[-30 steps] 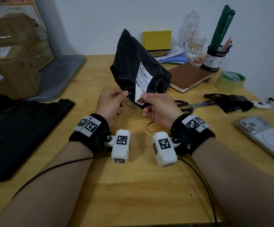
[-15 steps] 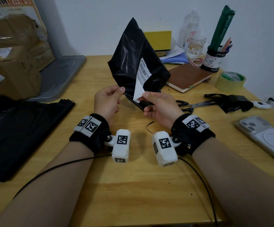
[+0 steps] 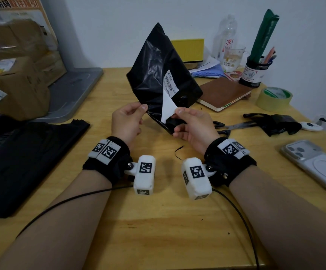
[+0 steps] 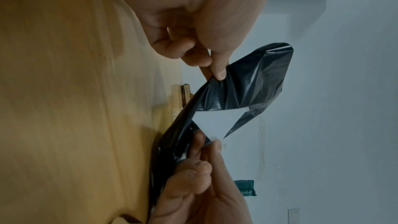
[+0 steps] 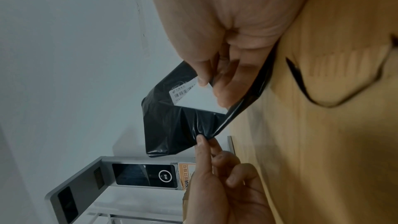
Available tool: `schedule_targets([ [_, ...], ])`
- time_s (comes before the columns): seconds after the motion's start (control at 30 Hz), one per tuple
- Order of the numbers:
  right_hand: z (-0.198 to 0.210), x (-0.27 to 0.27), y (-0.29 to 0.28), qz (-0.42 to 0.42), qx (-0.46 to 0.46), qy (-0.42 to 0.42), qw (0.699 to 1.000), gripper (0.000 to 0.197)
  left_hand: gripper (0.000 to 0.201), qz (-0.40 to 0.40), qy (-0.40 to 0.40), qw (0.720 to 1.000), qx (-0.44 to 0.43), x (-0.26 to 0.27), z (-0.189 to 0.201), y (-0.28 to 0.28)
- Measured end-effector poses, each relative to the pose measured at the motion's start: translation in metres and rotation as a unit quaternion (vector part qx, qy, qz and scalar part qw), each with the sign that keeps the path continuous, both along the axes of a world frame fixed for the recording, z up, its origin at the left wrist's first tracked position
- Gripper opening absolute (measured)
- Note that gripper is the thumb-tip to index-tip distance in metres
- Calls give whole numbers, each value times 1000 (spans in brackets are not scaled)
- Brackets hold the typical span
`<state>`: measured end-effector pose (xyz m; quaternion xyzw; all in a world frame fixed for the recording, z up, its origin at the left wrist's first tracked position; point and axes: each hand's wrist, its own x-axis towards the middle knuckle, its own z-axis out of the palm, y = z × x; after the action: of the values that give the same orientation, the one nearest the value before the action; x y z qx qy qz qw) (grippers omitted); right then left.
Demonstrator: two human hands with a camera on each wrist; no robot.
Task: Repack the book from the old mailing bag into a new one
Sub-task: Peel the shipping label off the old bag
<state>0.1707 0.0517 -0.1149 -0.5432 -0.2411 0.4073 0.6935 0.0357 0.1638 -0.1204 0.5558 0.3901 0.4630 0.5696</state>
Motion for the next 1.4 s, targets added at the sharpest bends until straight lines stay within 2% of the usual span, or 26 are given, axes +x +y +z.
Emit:
schedule_targets([
  [0.17,-1,0,1,-7,1,0,1000,22,21,6,-1,1000,0,0,2,-3],
  [0.4,-1,1,1,-16,6,0,1000,12,27,13,1,1000,-3,-2,3,0],
  [0.7,1,1,1,-24,4,8,1000,10,14,22,-6,1000,-3,-3,6,-1],
  [1.27,-1,3,2,-52,6,11,999,12,17,45,-23,999,-5,-4,6,-1],
  [1.4,0,4,2,-64,5,13,998,18,15,49,-25,998,-7,-4,7,-1],
])
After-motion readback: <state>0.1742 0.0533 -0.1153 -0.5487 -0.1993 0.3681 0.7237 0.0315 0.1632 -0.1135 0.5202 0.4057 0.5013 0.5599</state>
